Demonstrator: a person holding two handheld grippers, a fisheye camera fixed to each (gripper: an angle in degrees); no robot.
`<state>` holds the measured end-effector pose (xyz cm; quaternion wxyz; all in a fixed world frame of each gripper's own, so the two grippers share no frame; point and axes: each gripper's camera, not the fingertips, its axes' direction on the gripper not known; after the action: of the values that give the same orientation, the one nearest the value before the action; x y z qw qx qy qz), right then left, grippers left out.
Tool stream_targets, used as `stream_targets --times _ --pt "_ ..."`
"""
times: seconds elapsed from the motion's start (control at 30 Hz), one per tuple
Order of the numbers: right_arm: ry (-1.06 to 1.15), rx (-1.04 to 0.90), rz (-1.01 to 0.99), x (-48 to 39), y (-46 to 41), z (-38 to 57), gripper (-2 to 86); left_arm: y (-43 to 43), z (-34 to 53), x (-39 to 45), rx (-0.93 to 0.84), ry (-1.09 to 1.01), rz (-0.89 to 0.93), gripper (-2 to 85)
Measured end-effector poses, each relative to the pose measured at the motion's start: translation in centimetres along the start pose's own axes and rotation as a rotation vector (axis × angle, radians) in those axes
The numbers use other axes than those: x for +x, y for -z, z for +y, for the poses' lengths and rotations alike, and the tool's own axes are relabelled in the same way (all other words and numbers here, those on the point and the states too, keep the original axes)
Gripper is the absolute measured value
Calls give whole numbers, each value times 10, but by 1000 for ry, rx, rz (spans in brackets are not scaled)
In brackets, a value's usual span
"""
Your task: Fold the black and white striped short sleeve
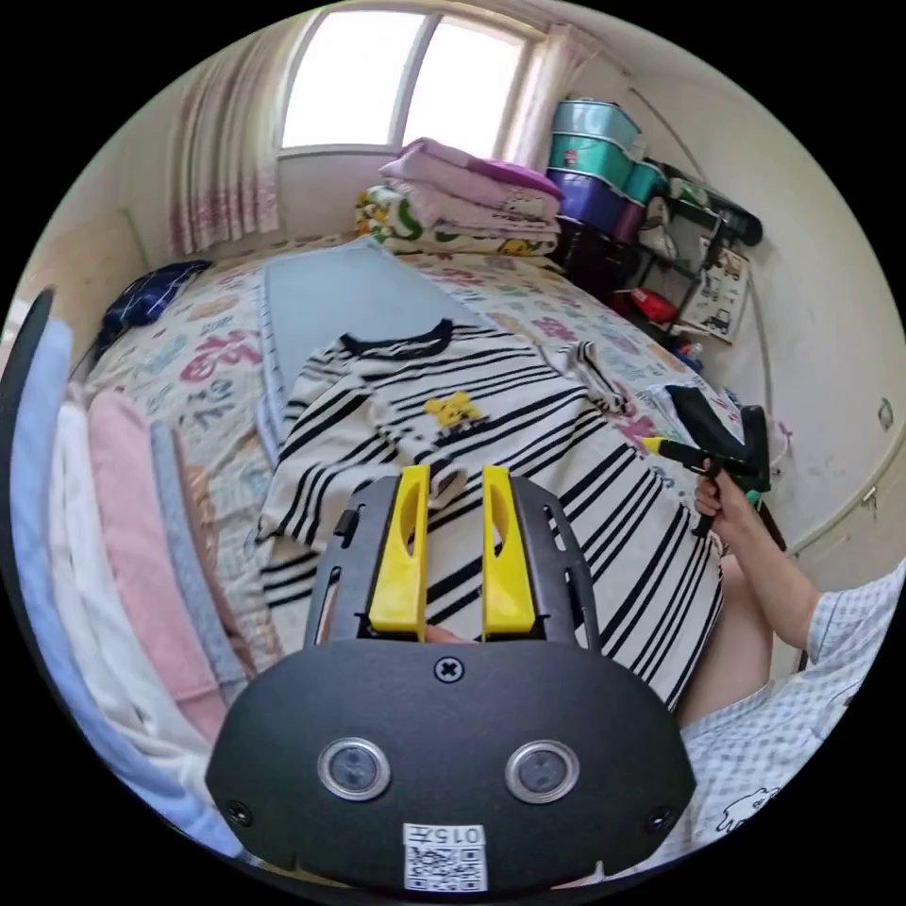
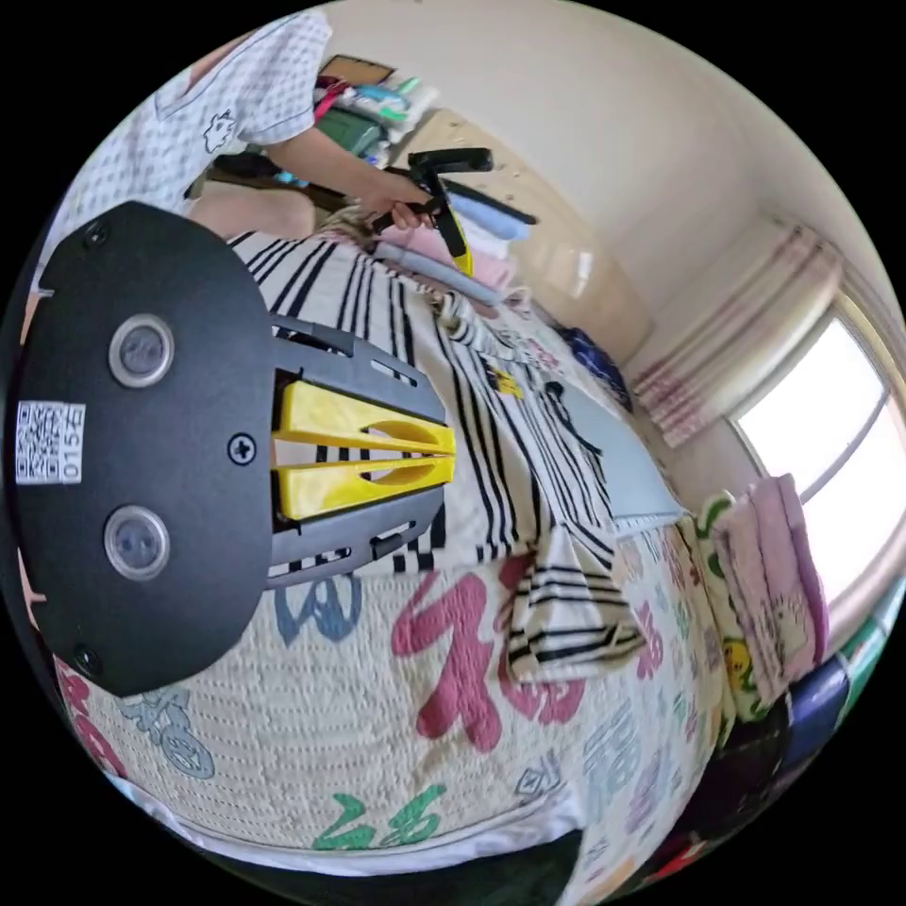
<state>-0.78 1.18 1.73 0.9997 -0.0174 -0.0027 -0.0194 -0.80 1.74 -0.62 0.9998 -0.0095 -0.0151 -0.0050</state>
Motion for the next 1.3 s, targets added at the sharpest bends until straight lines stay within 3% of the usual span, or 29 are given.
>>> stream_targets --times 0.17,0.3,0.5,0.77,0.93,1.1,1.3 --pt "130 -141 -117 -34 -88 22 49 20 46 -14 8 6 -146 116" --pt "104 -273 -162 -34 -192 48 65 45 58 -32 2 33 -55 120" --pt "131 -409 -3 -35 -323 110 98 67 61 -40 -39 -17 -61 113" --pt "88 -372 110 -14 -385 175 18 101 79 -52 -77 15 -20 51" --pt "123 -203 72 -41 -388 166 1 176 103 -58 115 98 -145 5" --pt "275 -141 22 -141 -441 132 -2 239 139 -69 318 257 -230 -2" --pt "335 -211 13 -246 -555 121 -3 280 162 -75 375 327 -346 -5"
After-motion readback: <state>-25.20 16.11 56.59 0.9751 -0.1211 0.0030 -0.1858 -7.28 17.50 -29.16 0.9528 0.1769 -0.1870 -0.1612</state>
